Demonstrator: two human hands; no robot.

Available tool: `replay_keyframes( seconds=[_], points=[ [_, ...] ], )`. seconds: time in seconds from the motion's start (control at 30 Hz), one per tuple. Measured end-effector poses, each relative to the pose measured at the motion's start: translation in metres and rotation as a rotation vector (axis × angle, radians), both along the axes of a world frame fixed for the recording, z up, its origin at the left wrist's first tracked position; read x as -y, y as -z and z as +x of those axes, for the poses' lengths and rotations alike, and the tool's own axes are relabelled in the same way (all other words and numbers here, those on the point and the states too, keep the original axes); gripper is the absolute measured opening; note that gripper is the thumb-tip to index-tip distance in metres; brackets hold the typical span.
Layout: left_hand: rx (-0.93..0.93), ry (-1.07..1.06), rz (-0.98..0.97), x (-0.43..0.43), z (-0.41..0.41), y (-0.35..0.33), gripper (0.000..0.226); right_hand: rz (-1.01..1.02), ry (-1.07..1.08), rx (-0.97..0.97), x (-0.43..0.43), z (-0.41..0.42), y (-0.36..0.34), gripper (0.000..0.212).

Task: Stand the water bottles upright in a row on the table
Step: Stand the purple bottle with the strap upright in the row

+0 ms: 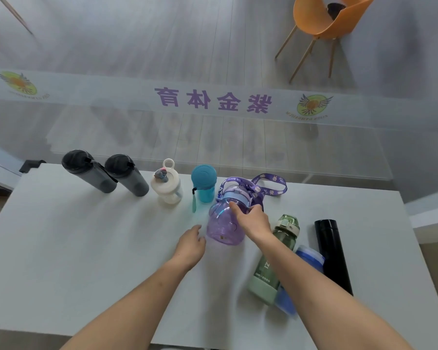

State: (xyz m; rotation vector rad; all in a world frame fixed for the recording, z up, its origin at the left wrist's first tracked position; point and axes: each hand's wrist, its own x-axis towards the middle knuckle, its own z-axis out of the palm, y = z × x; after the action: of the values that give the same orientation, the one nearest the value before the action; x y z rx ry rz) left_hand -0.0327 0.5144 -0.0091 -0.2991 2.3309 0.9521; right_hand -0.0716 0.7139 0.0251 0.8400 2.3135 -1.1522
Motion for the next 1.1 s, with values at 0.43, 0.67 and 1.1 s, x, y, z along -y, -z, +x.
replay_keyframes(
  seconds=[0.43, 0.67, 1.1],
  points=[
    [-0.05, -0.176, 0.462, -0.043, -0.012, -0.02, 0.041, -0.236, 0.126, 0.014, -0.024, 0.0, 0.0, 0.117],
    [-0.147, -0.074, 0.368, -0.062, -0.001, -0.023, 0.06, -0.294, 0.147, -0.221, -0.047, 0.028, -0.012, 0.137],
    [-0.181, -0.012, 0.344, -0.089, 0.009, -0.016, 0.064, 0.052, -0.166, -0.377, -0.049, 0.067, -0.011, 0.122]
  ],
)
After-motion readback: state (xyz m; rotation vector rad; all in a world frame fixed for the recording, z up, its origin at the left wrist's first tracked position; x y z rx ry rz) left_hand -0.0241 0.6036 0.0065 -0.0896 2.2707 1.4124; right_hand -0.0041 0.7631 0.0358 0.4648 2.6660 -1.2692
